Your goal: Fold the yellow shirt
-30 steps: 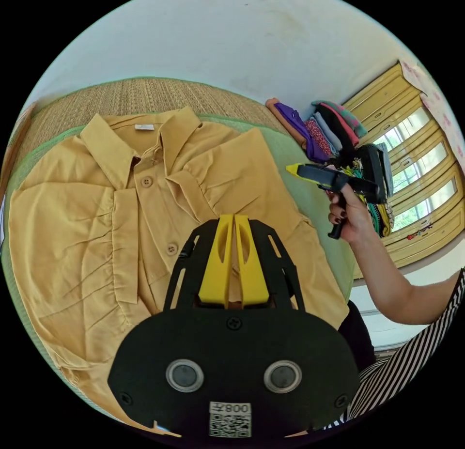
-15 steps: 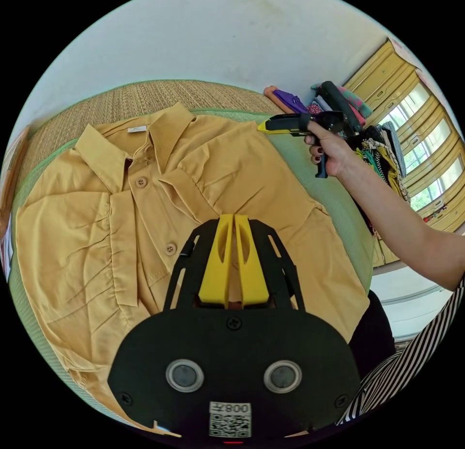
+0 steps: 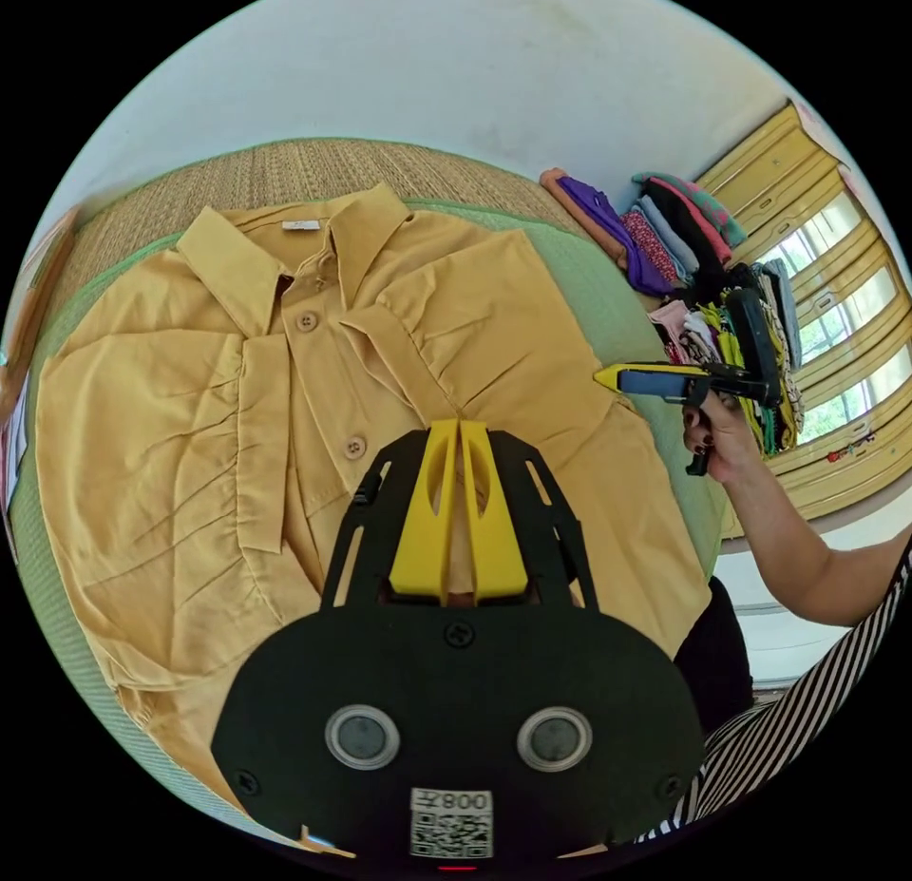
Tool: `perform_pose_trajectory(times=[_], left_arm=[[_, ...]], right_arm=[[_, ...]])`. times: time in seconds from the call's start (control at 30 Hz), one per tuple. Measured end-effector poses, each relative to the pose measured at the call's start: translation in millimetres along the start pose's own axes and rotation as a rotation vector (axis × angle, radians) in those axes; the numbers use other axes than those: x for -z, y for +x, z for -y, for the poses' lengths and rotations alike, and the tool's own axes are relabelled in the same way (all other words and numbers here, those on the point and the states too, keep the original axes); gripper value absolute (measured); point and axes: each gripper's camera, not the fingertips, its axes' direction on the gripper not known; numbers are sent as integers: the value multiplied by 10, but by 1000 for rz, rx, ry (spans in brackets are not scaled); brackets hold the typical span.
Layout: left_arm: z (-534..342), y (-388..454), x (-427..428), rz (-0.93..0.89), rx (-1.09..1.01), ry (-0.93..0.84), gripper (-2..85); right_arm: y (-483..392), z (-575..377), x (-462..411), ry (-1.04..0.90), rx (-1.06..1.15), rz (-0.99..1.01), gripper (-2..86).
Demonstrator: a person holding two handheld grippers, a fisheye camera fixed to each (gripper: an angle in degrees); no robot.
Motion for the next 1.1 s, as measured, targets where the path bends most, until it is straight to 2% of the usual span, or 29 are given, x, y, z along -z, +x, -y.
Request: perform_pose_trajectory(times=[0.13,0.3,0.57,0.73,0.93,1.1], left_arm=[[-460,-162,355,-72,34,76,3],[-1298,-432,692,-85,110,39,3],[-2878,-945,1333,-83,343,12,3],[-3695,-1087,1638,-53,449,49,3],[-4364,-1197,1747,-72,530,102,3],[-4581,-1217,1605,-97,535,105,2]], right_arm=[[-8,-139,221,57,-14,37,1],[-34,-654,441,64,-48,63,1],[36,-1880,610,-4,-197,154,2],[-57,-2299,550,-68,-235,165,1],[-216,-2497,577,-92,-226,161,1],[-278,-2505,646,-87,-209,148,3]])
